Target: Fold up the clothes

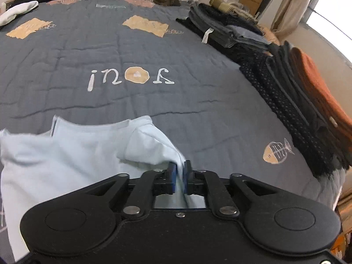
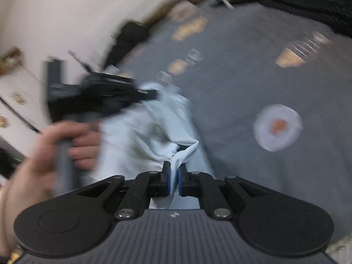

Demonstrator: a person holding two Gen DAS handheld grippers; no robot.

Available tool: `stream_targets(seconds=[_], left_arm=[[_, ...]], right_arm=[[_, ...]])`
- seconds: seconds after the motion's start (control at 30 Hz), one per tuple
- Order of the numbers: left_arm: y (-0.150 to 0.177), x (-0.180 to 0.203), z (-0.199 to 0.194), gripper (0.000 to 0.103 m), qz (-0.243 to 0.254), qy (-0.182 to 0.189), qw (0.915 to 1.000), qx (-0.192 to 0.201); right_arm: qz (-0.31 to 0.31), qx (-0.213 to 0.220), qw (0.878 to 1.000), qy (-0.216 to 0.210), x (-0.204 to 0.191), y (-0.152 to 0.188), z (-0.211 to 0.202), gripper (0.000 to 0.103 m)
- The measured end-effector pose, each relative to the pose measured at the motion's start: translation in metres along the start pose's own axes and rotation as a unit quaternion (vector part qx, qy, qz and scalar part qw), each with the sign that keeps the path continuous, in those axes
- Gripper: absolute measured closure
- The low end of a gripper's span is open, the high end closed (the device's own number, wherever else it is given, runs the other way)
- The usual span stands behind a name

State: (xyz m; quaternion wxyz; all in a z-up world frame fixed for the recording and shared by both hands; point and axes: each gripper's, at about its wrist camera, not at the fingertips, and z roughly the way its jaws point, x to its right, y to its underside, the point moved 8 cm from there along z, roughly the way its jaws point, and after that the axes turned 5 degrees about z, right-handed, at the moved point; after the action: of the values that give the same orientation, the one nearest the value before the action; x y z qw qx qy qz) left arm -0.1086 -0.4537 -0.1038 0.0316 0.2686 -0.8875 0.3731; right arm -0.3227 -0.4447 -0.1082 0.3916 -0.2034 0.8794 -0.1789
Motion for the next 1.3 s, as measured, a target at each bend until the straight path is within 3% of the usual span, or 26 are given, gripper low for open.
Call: stream_targets(seconds=[0.07, 0.1, 0.17, 0.37, 0.57, 0.67, 0.83, 1.03, 1.1, 1.2, 1.3], left_arm=[[0.009, -0.012, -0.030, 0.054, 0.014, -0.018, 0.9995, 0.024], [0.012, -0.018, -0.046, 0.052, 0.025, -0.029, 0.9986, 0.036], [0.021, -0.029, -0.079, 0.052, 0.057, -0.068, 0.9941, 0.061], [0.082, -0.039, -0.142, 0.052, 0.132, -0.164, 0.9757, 0.060], [0.144, -0.018, -0.148, 0.052, 0.193, -0.186, 0.9629, 0.025], [0.165, -0.012, -0.151, 0.052, 0.219, -0.195, 0.9557, 0.028], [0.179, -0.003, -0.140, 0.052, 0.318, -0.243, 0.9160, 0.029], [0.187, 0.016, -0.124, 0.052, 0.417, -0.268, 0.8679, 0.030], [0.192, 0.017, -0.122, 0.052, 0.424, -0.263, 0.8662, 0.024], [0.196, 0.013, -0.122, 0.052, 0.414, -0.251, 0.8748, 0.018], [0.200, 0.008, -0.117, 0.051, 0.425, -0.263, 0.8661, 0.016]], right_arm=[[-0.009, -0.007, 1.000, 0.007, 0.001, 0.001, 0.007, 0.096], [-0.010, -0.007, 1.000, 0.004, -0.001, 0.001, 0.009, 0.096], [-0.013, -0.001, 1.000, -0.004, -0.005, 0.002, 0.008, 0.095], [-0.017, 0.007, 1.000, -0.006, -0.010, 0.003, 0.006, 0.095], [0.002, 0.011, 1.000, -0.015, -0.010, 0.003, 0.003, 0.094], [0.001, 0.010, 1.000, -0.016, -0.012, 0.005, 0.003, 0.093], [0.000, 0.001, 1.000, -0.010, -0.013, 0.010, 0.007, 0.083], [0.023, 0.008, 0.999, -0.033, -0.015, 0.008, 0.008, 0.082], [0.033, 0.011, 0.999, -0.041, -0.016, 0.007, 0.008, 0.082], [0.043, 0.012, 0.998, -0.048, -0.015, 0.005, 0.008, 0.082], [0.040, 0.007, 0.998, -0.046, -0.016, 0.005, 0.010, 0.082]])
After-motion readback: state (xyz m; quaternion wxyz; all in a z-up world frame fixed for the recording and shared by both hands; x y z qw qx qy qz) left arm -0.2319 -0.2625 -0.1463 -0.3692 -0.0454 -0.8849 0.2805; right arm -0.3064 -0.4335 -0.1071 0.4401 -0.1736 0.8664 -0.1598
